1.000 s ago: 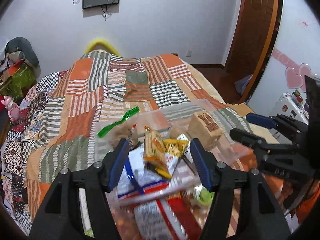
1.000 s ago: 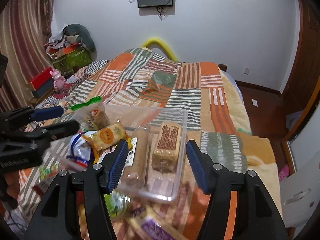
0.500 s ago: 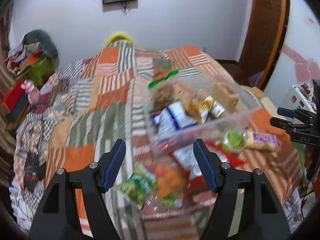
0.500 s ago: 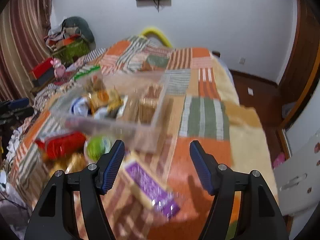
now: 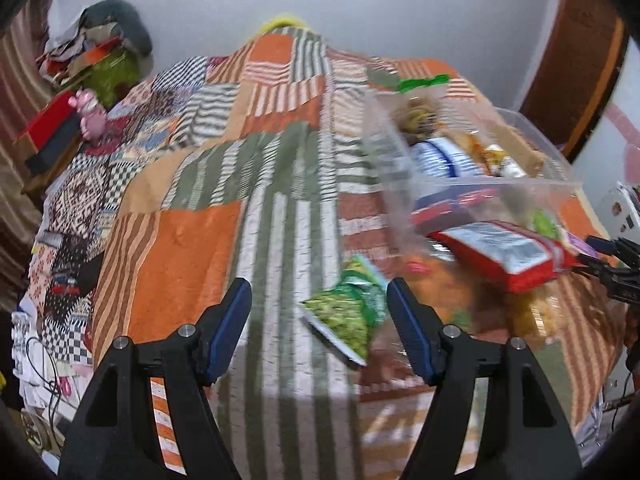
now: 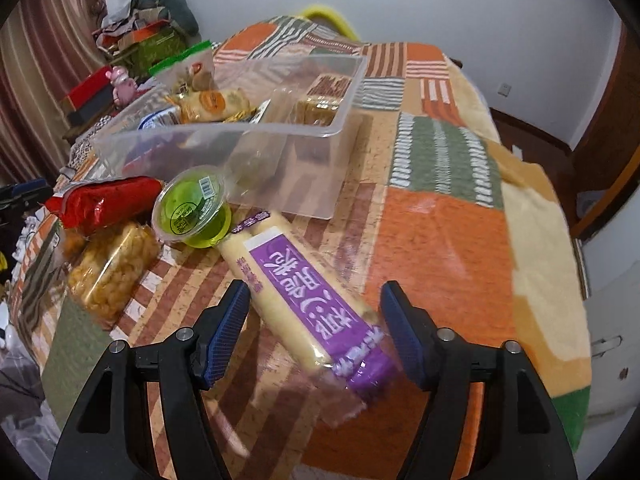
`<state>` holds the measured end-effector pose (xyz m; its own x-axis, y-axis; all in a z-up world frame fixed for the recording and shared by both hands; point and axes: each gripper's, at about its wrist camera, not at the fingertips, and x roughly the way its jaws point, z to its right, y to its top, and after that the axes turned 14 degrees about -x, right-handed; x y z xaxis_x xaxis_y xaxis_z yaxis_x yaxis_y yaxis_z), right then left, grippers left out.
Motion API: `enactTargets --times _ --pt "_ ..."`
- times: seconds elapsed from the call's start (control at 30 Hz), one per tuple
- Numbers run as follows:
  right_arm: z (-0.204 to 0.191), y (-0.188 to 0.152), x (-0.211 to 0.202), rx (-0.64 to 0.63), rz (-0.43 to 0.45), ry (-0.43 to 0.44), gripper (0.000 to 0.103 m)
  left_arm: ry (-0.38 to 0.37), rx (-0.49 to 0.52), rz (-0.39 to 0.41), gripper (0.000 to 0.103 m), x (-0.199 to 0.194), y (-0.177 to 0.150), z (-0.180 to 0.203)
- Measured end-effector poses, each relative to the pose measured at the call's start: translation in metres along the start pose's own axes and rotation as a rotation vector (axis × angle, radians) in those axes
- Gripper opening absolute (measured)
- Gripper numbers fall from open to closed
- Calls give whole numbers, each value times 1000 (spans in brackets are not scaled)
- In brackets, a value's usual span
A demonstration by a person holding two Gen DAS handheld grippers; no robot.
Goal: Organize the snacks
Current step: 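Grasp the purple-labelled cake roll with right tool while left tool grasps the green pea bag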
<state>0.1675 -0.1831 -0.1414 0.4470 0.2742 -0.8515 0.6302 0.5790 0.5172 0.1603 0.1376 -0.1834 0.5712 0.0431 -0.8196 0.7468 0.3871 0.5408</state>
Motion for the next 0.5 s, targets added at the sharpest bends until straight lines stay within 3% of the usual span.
enactTargets --times 0.2,0.5 --pt "-10 -5 -2 -12 -8 52 65 34 -20 -61 70 34 0 -14" --pt "-41 -16 -10 -53 -9 115 61 -37 8 -136 70 39 -28 -4"
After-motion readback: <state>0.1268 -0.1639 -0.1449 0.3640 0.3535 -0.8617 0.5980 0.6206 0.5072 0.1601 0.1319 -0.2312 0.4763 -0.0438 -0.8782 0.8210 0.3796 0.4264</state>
